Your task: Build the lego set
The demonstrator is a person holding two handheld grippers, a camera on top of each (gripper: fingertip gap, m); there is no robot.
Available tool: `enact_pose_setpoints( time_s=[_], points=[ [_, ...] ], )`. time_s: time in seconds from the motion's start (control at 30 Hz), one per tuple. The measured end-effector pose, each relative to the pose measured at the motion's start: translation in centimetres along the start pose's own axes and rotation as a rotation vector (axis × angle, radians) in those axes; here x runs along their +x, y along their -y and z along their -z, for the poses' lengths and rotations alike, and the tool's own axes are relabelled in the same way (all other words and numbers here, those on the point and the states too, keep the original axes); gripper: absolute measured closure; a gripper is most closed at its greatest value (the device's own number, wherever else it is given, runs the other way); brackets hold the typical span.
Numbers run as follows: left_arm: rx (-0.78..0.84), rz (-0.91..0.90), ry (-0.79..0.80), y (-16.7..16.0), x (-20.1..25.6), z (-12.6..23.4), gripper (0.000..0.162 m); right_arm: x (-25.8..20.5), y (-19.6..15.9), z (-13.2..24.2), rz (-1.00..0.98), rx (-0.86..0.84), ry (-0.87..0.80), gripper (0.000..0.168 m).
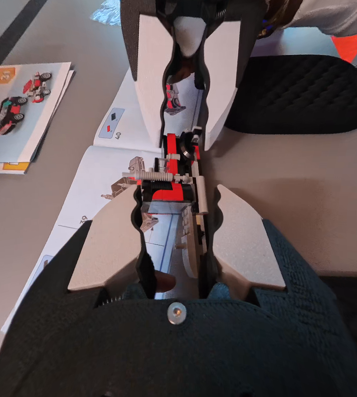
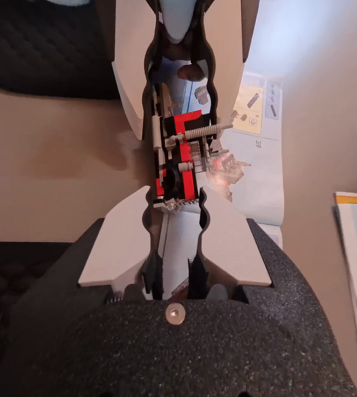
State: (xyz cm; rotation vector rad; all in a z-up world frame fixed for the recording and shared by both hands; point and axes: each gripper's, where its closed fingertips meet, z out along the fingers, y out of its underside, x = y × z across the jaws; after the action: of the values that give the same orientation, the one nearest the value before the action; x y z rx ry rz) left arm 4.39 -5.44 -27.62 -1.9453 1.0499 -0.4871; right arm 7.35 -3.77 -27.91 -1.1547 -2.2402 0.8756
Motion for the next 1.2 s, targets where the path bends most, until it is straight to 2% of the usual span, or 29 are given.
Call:
enact_pose_setpoints(
  time_s=[0.17,0.3,0.4,0.5,0.6,0.73,0.8,0.9,1.1,1.2],
  points=[
    [-0.022,-0.070,0.039,0.0,1.9,0.3,0.098,-1.2,0.3,0.6,0.183,0.015,-0.132,0.133],
    [-0.029,-0.106,0.075,0.1,3.0,0.3,0.098,-2.8,0.0,0.8,0.228,0.007,-0.164,0.134],
    [-0.067,-0.156,0.138,0.0,3.2,0.0,0.097,-3.1,0.1,1.3,0.235,0.019,-0.203,0.128],
    [-0.105,-0.181,0.190,-0.4,2.8,-0.3,0.088,-2.6,0.7,2.2,0.124,0.081,-0.137,0.113],
    [-0.103,-0.131,0.204,-0.4,2.3,-0.2,0.082,-2.2,0.4,1.6,0.081,0.023,-0.010,0.105],
    [-0.105,-0.063,0.184,-0.5,2.2,-0.1,0.082,-2.2,-0.2,-0.5,0.054,-0.087,0.144,0.108],
    [-0.088,-0.024,0.196,-0.4,1.8,0.2,0.082,-2.2,-0.8,-1.2,0.087,-0.151,0.148,0.126],
    [-0.056,0.109,0.168,-0.3,1.7,0.9,0.083,-1.9,-0.7,-1.3,0.198,-0.178,0.024,0.127],
    [0.026,0.510,-0.026,0.3,2.2,1.4,0.084,-0.7,-0.6,-0.6,0.637,-0.339,-0.510,0.128],
    [0.011,0.550,-0.037,-0.1,2.3,1.0,0.085,-1.5,-0.2,-0.7,0.718,-0.339,-0.607,0.128]
  ],
)
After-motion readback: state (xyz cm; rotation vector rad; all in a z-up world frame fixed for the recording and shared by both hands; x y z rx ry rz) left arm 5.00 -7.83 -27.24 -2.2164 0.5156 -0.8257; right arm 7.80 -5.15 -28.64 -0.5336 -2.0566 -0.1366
